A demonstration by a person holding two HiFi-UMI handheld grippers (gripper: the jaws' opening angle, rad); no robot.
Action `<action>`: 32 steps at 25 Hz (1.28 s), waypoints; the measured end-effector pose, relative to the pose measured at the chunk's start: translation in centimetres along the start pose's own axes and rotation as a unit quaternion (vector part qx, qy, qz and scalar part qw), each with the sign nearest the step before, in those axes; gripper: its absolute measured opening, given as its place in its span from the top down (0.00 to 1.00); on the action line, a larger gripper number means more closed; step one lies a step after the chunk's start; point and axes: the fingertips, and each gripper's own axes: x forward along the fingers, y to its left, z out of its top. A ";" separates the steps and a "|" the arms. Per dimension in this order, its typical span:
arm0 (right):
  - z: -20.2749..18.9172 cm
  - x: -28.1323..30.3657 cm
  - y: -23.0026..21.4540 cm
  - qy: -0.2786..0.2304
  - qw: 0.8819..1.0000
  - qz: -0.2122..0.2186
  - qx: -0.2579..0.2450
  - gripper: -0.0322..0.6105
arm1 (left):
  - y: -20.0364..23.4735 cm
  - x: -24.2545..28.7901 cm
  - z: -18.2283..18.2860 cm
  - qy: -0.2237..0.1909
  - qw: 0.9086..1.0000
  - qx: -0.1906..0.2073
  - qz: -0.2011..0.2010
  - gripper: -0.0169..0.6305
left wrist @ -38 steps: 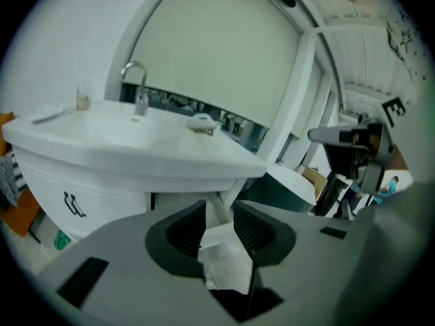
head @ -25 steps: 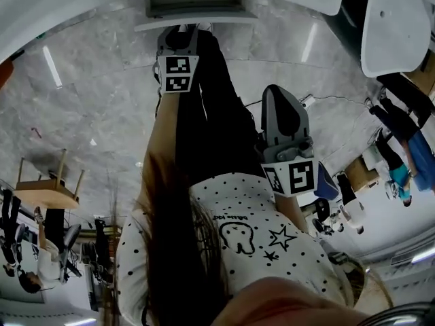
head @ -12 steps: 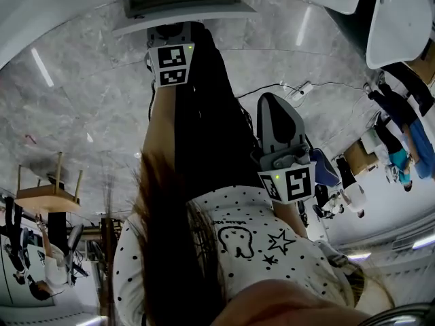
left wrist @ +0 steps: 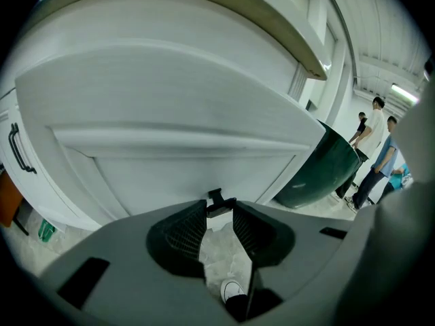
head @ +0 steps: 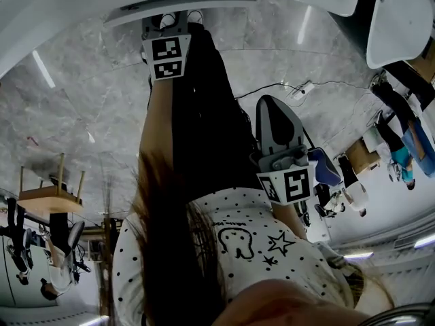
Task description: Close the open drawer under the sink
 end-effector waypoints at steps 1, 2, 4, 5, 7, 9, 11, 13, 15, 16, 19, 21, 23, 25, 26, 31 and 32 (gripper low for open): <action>0.0 0.0 0.0 0.000 1.000 0.000 0.001 0.93 | 0.2 0.3 0.5 -0.004 1.000 0.000 0.001 0.78; 0.0 -0.1 -0.1 0.000 1.000 -0.001 0.002 0.93 | 0.4 0.6 1.1 -0.007 1.000 0.001 0.002 0.78; 0.0 -0.2 -0.3 0.002 1.000 -0.002 0.004 0.93 | 0.7 1.3 2.2 -0.014 1.000 0.002 0.005 0.78; 0.1 -0.2 -0.4 0.002 1.000 -0.004 0.005 0.93 | 0.9 1.6 2.8 -0.017 1.000 0.001 0.006 0.78; 0.0 -0.2 -0.6 0.003 1.000 -0.007 0.006 0.93 | 1.3 2.1 3.7 -0.024 1.000 0.000 0.009 0.78; -0.2 0.1 -0.8 0.006 1.000 -0.010 0.008 0.93 | 1.8 2.8 4.4 -0.030 0.999 -0.002 0.014 0.78; -0.3 0.3 -0.8 0.009 1.000 -0.013 0.010 0.93 | 2.4 3.3 5.0 -0.035 0.999 -0.003 0.017 0.78; -0.3 0.6 -0.8 0.011 1.000 -0.014 0.010 0.93 | 2.9 3.9 5.7 -0.037 0.999 -0.001 0.017 0.78; -0.1 0.9 -0.9 0.011 1.000 -0.014 0.011 0.93 | 3.2 4.4 6.5 -0.038 0.999 0.002 0.016 0.78; 0.0 1.0 -0.9 0.011 1.000 -0.014 0.010 0.93 | 3.3 4.6 6.8 -0.039 0.999 0.003 0.014 0.78; 0.2 1.2 -0.9 0.013 1.000 -0.013 0.009 0.93 | 3.2 4.8 7.1 -0.039 0.999 0.003 0.010 0.78; 0.4 1.3 -0.8 0.014 1.000 -0.012 0.007 0.93 | 3.1 4.7 7.2 -0.040 0.999 0.002 0.009 0.78; 0.5 1.4 -0.6 0.016 1.000 -0.010 0.005 0.93 | 3.1 4.6 7.2 -0.041 0.999 0.003 0.007 0.78; 0.5 1.5 -0.3 0.015 1.000 -0.007 0.004 0.93 | 3.1 4.5 7.1 -0.044 0.999 0.003 0.006 0.78; 0.5 1.5 -0.1 0.015 1.000 -0.006 0.003 0.93 | 3.1 4.4 7.0 -0.046 0.999 0.001 0.006 0.78; 0.7 1.5 0.3 0.011 1.000 -0.003 0.002 0.93 | 3.1 3.5 5.7 -0.041 0.999 -0.010 0.010 0.78; 0.9 1.4 0.2 0.009 1.000 -0.003 0.001 0.93 | 3.0 2.7 5.3 -0.037 0.999 -0.009 0.010 0.78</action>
